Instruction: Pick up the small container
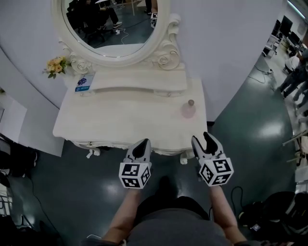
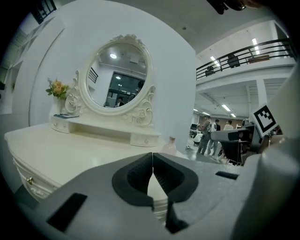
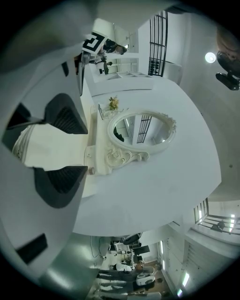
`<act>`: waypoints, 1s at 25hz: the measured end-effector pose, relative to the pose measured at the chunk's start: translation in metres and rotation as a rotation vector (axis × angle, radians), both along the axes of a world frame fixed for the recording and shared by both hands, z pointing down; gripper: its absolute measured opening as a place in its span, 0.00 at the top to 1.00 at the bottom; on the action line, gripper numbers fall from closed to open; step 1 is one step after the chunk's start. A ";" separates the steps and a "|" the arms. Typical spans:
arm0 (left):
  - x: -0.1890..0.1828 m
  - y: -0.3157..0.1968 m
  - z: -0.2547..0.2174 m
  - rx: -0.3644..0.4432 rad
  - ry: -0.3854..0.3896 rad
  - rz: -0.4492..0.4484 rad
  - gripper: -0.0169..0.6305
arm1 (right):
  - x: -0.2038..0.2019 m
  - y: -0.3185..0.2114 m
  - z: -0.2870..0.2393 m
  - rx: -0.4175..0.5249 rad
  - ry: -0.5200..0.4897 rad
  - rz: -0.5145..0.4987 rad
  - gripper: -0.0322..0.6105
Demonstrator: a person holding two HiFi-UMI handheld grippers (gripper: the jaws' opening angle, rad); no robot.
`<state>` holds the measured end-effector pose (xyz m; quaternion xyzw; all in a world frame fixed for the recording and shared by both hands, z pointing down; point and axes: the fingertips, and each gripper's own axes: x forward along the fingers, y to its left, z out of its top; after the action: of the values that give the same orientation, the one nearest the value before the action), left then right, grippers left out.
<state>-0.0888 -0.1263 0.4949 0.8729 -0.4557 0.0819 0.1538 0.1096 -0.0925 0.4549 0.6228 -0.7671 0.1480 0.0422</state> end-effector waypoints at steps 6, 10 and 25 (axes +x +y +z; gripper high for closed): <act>-0.001 -0.017 0.004 -0.007 0.000 0.015 0.96 | -0.001 -0.020 0.003 -0.008 0.006 0.015 0.61; 0.001 -0.024 0.005 -0.014 0.000 0.025 0.96 | 0.001 -0.029 0.004 -0.013 0.020 0.026 0.60; 0.016 -0.074 0.005 -0.008 -0.020 0.012 0.96 | 0.019 -0.084 0.018 -0.033 0.001 0.018 0.58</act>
<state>-0.0731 -0.2000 0.5003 0.8743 -0.4515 0.0934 0.1520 0.1285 -0.1763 0.4730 0.6290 -0.7589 0.1606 0.0517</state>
